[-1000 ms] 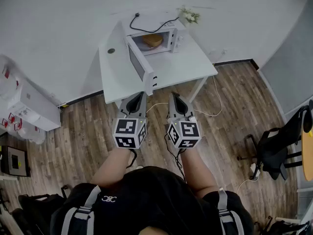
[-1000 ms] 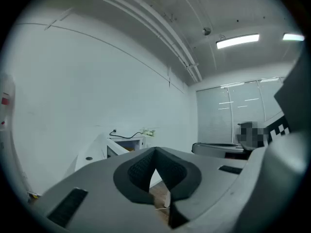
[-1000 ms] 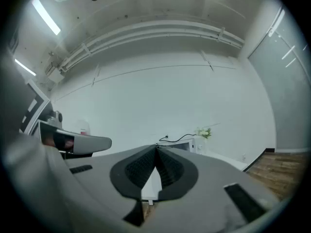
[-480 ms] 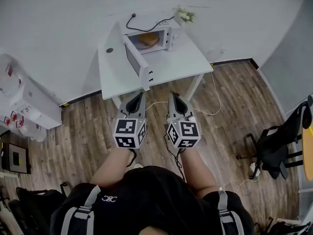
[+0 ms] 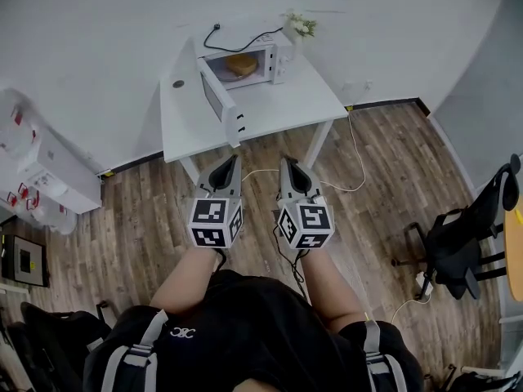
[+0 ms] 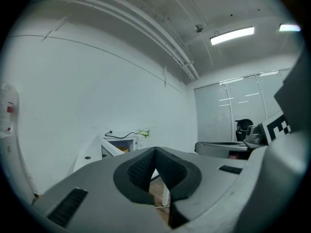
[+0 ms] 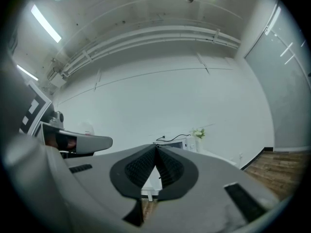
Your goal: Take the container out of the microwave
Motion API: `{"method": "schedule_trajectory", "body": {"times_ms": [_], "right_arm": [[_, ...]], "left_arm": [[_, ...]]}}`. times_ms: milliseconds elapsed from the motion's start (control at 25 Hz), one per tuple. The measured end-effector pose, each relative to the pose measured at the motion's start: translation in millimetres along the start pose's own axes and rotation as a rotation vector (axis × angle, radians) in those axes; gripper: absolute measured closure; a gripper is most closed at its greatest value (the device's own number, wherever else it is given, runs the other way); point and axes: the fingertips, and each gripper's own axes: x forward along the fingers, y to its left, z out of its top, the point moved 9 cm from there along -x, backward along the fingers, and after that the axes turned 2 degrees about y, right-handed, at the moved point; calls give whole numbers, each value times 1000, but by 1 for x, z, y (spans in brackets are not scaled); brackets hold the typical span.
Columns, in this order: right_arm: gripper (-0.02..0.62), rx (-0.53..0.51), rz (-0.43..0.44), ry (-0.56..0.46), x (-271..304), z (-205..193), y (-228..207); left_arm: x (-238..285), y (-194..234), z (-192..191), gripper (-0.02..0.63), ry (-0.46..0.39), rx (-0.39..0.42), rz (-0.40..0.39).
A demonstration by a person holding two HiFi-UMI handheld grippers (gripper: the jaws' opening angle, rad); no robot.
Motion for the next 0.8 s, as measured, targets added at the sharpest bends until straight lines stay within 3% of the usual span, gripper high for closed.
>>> {"method": "schedule_trajectory", "body": {"times_ms": [440, 800], "right_arm": [[591, -16, -15, -13, -33, -2, -27], [591, -20, -25, -44, -22, 5, -65]], "left_arm": [[2, -38, -5, 592, -11, 4, -8], [46, -60, 6, 592, -30, 42, -41]]}}
